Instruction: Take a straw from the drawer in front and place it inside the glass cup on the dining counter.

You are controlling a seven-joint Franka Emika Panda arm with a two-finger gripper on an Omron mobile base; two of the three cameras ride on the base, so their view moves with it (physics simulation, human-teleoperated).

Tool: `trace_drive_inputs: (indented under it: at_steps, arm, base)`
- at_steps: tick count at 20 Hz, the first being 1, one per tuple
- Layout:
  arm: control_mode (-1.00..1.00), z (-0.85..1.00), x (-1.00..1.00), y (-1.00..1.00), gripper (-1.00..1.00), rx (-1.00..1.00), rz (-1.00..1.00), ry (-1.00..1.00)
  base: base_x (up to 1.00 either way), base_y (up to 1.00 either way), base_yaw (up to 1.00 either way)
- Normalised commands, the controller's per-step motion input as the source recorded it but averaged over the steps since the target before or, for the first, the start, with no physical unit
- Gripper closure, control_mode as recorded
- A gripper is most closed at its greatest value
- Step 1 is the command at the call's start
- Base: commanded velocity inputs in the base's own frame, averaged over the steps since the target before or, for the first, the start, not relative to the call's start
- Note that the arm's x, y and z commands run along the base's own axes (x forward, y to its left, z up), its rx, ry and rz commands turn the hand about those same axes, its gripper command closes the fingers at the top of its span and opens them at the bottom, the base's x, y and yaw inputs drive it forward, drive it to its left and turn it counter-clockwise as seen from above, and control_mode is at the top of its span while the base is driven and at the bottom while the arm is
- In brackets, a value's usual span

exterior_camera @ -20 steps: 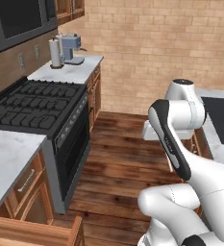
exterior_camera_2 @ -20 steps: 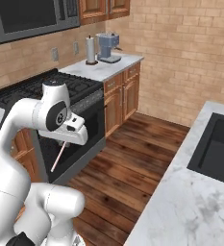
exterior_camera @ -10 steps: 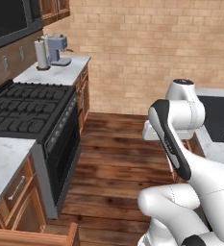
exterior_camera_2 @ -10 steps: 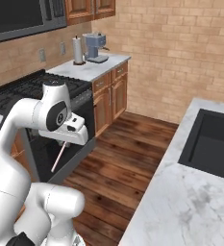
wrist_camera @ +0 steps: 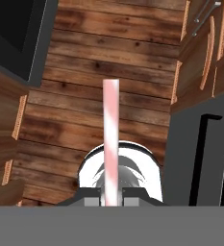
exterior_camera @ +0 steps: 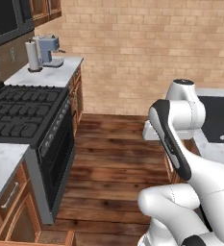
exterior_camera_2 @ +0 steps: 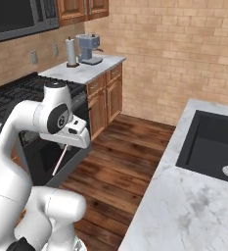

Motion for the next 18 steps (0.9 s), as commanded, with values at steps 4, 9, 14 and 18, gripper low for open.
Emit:
trace_drive_inputs:
  at_steps: [4,9,14,18]
  arm:
    - [1.00,0.00,0.00,0.00,1.00,0.00,0.00,0.00]
    - [1.00,0.00,0.00,0.00,1.00,0.00,0.00,0.00]
    - [1.00,0.00,0.00,0.00,1.00,0.00,0.00,0.00]
    - [1.00,0.00,0.00,0.00,1.00,0.00,0.00,0.00]
  base:
    - [0.41,0.00,-0.08]
    - [0.46,0.00,-0.07]
    - [0.54,0.00,-0.06]
    - [0.59,0.00,-0.05]
